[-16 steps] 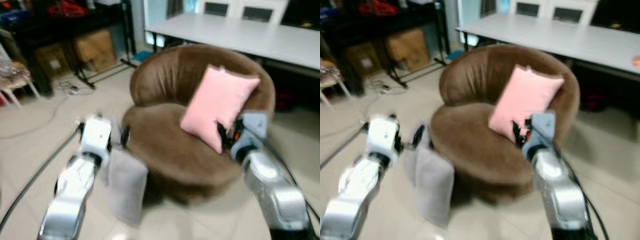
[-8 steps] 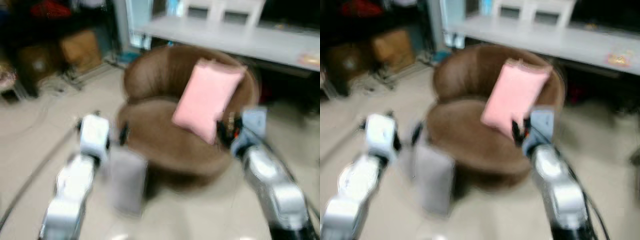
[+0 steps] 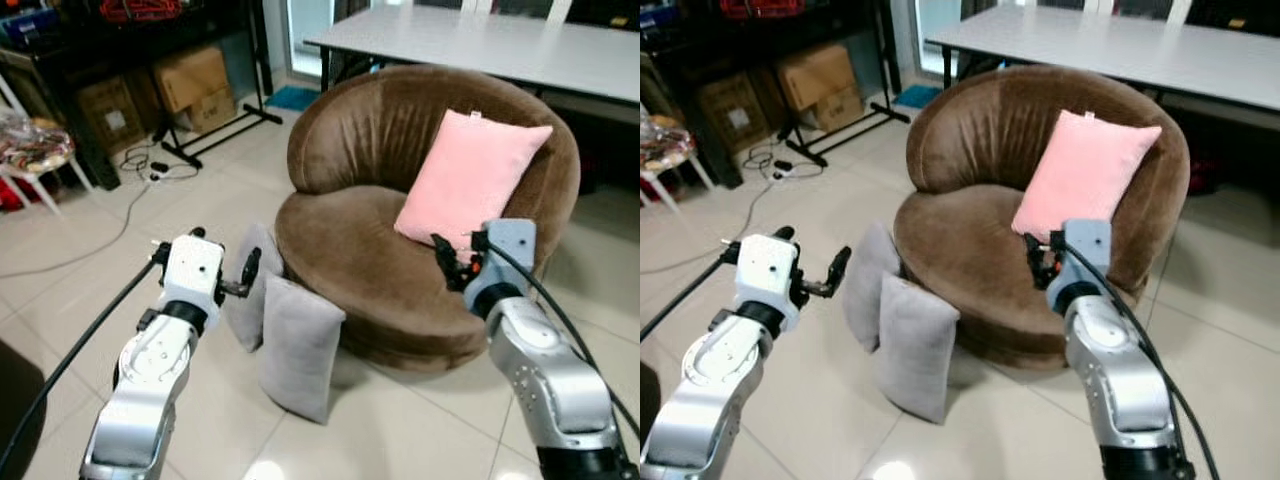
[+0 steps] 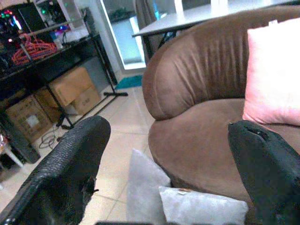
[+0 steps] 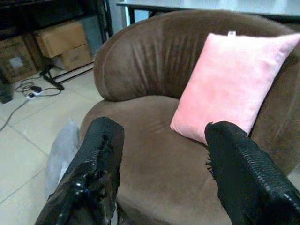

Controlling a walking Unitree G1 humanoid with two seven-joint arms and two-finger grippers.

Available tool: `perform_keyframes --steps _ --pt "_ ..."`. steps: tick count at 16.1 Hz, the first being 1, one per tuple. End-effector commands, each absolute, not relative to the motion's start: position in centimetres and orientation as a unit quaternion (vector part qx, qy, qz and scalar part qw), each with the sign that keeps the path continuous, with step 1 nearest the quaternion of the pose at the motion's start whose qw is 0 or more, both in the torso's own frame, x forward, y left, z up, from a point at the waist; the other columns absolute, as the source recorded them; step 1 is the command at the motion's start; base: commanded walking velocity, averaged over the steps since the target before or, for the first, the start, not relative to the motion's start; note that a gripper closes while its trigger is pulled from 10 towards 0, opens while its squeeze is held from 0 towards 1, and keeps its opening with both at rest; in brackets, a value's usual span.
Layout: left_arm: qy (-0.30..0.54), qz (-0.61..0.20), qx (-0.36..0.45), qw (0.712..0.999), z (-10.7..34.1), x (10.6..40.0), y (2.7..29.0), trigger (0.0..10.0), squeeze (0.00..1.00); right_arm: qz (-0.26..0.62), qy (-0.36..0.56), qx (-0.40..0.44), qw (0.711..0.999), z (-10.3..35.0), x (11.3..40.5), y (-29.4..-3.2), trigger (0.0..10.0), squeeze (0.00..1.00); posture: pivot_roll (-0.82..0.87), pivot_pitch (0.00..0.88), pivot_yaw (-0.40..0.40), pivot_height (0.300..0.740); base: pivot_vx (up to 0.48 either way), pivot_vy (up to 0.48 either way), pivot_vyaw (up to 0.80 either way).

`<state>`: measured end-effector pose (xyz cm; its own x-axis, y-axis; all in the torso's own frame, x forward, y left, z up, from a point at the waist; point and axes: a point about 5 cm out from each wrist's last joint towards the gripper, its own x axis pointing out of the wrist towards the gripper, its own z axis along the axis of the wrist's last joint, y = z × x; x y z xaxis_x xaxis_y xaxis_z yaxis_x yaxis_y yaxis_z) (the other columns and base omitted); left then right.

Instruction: Move the pillow to the sofa from floor

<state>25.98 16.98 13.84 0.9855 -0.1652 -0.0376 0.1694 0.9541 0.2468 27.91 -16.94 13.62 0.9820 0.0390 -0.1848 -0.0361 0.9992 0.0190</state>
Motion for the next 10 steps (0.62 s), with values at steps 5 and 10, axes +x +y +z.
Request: perform_keyframes --steps 5,10 --pt "0.006 -0.072 0.122 0.99 14.0 26.15 17.66 10.0 0.0 0.031 0.09 0.003 0.995 13.75 27.95 -16.39 10.0 0.0 -0.12 0.0 0.032 0.74 0.0 0.0 0.0" --pt "0.006 -0.081 0.115 0.99 13.88 25.97 17.59 10.0 0.0 0.035 0.089 -0.005 0.995 13.72 27.98 -16.23 10.0 0.0 -0.11 0.0 0.025 0.74 0.0 0.0 0.0"
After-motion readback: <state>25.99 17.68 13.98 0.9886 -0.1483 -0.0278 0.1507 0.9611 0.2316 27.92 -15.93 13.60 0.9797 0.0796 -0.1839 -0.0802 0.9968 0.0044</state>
